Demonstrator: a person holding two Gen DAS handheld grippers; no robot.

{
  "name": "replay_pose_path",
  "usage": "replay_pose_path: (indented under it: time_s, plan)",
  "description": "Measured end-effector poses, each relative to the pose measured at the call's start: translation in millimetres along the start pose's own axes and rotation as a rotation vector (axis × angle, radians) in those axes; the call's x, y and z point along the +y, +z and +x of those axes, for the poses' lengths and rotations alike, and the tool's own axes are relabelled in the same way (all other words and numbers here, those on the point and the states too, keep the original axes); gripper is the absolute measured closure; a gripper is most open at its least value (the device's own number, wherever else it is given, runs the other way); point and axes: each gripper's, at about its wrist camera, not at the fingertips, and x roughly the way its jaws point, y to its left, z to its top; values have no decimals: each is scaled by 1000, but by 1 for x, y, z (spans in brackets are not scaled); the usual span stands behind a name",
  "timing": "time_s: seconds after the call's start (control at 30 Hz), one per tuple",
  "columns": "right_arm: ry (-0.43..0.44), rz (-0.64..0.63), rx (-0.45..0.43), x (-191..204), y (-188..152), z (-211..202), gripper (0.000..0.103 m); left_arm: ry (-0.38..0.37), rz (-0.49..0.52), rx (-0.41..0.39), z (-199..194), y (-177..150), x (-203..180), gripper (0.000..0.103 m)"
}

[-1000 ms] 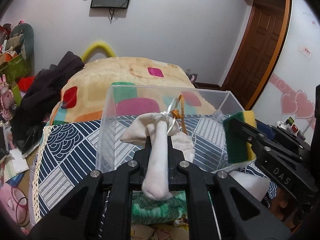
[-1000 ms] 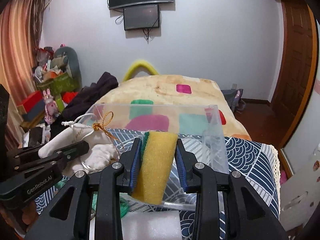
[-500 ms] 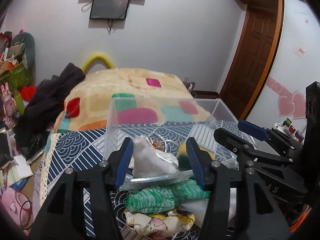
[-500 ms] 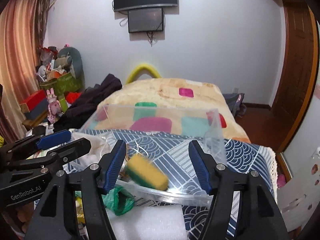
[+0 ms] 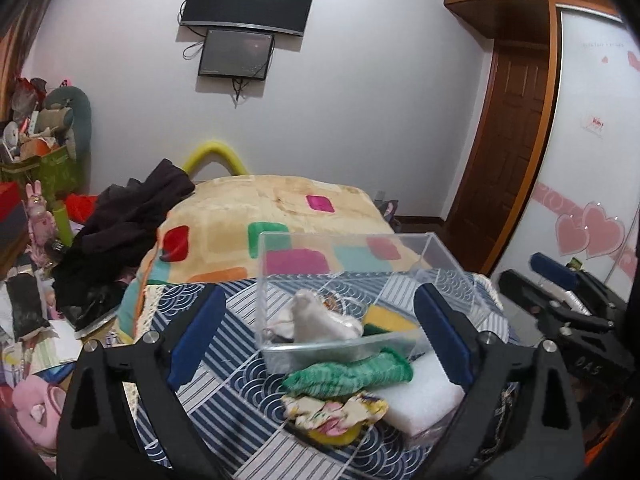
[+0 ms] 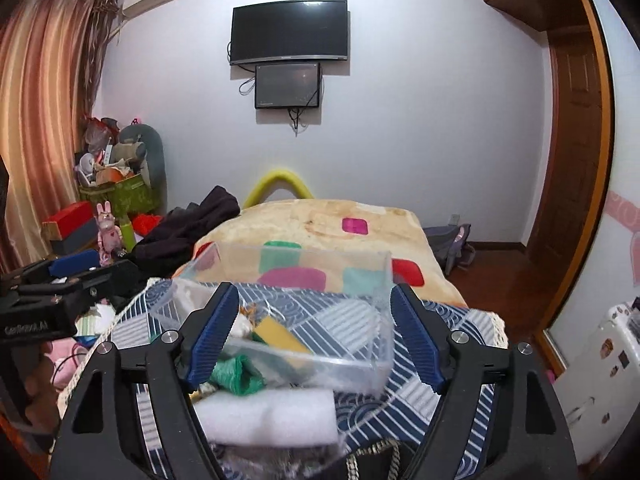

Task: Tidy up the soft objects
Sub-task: 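Grasp the green knit sock with the left tool while the right tool grasps the black chain-patterned bag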

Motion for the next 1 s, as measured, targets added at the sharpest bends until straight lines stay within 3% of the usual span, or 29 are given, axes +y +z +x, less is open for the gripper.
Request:
replay_pose_path:
  time_s: [0.47,0.7,0.8,0.87,0.9,0.97,1.0]
  plan:
    - [-39,29,199,-20,-74,7,27,11,12,170,55,-48,-5,8]
    - [-23,85,272,-34,-98,12,27,-2,15,250,77,-69,-8,29]
    - [-15,87,270,-36,-103,8,30,-20,3,259,79,-74,-8,48]
    - [3,87,268,-35,-103,5,48,-21,10,248,75,-76,-7,64]
    - [19,87,274,-35,-103,6,53,-27,11,246,73,-76,-7,66]
    - [47,90,288,-32,-105,7,76,-43,4,245,69,-79,-5,73]
    - [56,89,297,-31,-107,8,81,-45,0,243,67,-80,-4,74]
